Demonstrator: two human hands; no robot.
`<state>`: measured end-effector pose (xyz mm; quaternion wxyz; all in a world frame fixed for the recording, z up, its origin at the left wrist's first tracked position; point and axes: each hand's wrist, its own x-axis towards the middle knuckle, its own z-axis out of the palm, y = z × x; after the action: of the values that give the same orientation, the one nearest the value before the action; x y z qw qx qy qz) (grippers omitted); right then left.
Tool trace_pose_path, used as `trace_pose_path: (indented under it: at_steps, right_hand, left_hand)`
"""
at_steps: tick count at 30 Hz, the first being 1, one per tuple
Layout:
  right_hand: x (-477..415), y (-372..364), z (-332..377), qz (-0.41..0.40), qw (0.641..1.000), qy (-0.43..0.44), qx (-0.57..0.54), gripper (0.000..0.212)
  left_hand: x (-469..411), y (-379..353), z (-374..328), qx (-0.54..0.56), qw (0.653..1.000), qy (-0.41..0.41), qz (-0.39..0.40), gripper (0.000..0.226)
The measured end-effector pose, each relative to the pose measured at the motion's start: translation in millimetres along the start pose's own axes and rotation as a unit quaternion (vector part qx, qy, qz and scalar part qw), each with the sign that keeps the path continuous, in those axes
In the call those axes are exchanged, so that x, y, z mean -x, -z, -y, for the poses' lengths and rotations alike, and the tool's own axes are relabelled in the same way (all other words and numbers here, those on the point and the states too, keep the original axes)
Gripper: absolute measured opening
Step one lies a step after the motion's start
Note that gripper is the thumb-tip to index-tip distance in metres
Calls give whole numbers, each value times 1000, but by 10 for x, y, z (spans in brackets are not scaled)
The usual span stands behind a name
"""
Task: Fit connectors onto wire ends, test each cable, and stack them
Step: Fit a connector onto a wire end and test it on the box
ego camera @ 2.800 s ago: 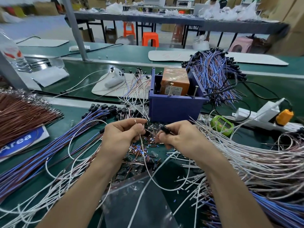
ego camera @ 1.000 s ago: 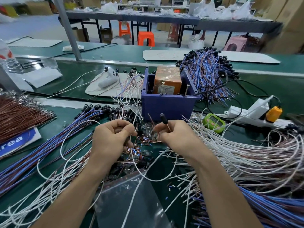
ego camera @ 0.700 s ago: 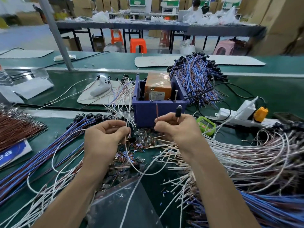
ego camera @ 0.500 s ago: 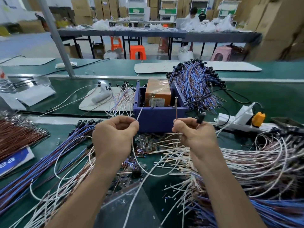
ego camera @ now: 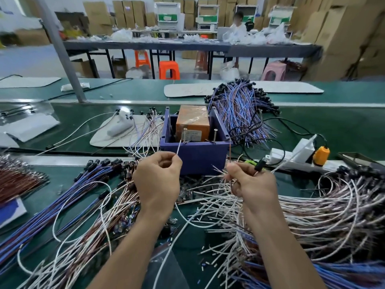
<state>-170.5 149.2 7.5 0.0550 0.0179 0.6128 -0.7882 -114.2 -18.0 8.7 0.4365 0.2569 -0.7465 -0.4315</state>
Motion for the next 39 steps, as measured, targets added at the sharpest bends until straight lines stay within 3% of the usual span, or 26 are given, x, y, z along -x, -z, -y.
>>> trace_pose_path:
  at_steps: [9,17,25,31,36,39]
  right_hand:
    - [13,3,-6,0,1000,-1,10,8]
    - [23,-85,0,-23,999,15,39,24]
    - [-31,-273,-20,-92,991,28,92,21]
    - [-5,-332,-23,-74,987,50,132,16]
    - [59,-218,-3,-94,986,61,119,13]
    - [133,-161,63,-51,992,46,102,19]
  left_hand:
    - [14,-1,30,12,999,-30,16,32]
    - [46,3,13,17,999,-35,34,38]
    - [45,12,-8,22,998,-42,41,39]
    - [27,24,12,4,998,-52,34,21]
    - [32,29,-5,17,999,-30,30,34]
    - [75,68,-54,43,999,-20,19,26]
